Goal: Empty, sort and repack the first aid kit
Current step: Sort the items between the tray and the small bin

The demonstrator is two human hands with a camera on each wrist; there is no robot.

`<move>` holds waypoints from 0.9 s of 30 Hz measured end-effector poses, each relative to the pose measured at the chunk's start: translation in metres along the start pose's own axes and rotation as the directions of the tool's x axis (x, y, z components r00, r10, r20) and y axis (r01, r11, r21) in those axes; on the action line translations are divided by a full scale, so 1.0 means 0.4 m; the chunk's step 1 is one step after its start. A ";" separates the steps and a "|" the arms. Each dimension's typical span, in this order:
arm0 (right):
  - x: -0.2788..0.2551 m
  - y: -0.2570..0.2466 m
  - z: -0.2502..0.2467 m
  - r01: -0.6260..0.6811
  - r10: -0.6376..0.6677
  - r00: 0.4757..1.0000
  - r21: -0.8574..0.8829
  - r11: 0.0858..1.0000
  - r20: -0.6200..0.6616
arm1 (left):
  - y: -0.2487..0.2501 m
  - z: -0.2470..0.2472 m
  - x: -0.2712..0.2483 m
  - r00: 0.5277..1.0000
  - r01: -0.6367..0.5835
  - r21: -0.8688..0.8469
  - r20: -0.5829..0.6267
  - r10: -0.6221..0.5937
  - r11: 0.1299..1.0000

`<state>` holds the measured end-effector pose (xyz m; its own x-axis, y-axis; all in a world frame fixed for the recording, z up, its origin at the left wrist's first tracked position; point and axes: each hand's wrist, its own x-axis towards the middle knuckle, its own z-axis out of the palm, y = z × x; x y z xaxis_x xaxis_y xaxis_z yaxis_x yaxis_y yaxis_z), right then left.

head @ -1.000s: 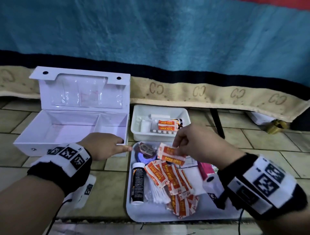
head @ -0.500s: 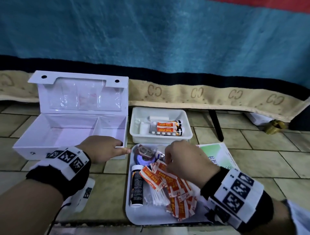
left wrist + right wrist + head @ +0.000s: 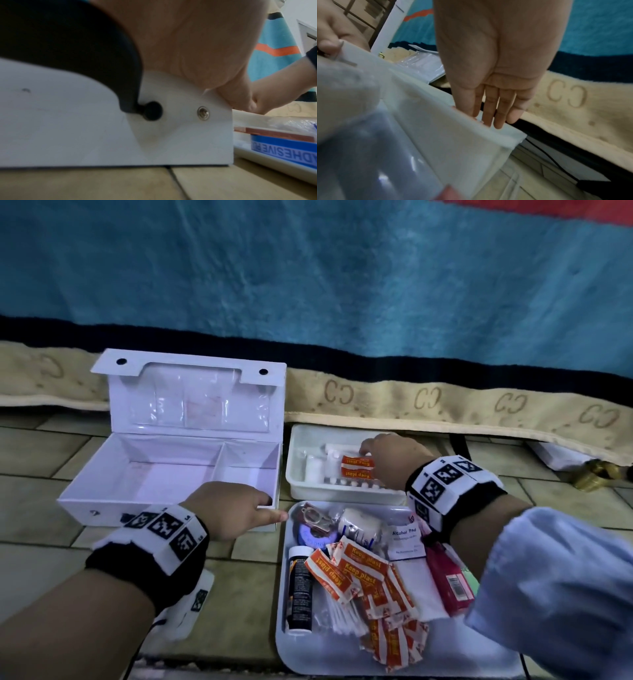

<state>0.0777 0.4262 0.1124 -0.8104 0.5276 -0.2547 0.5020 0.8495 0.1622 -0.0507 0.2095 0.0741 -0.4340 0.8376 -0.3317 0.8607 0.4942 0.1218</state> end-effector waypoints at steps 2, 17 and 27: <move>0.005 -0.010 0.006 0.004 -0.005 0.999 -0.011 1.000 -0.033 | -0.002 0.001 -0.001 1.000 -0.004 -0.005 -0.004 0.004 1.000; -0.030 0.011 -0.015 -0.025 0.043 0.989 0.123 0.992 -0.144 | -0.008 0.000 -0.002 0.998 -0.065 -0.009 0.017 0.065 0.998; -0.164 0.019 -0.084 0.003 0.171 0.937 0.499 0.867 -0.303 | 0.007 -0.003 -0.002 0.999 0.032 0.008 -0.006 -0.032 0.999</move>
<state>0.1245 0.3978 0.1624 -0.7655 0.6386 0.0783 0.5829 0.7399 -0.3358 -0.0482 0.2103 0.0757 -0.4628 0.8227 -0.3300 0.8486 0.5189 0.1035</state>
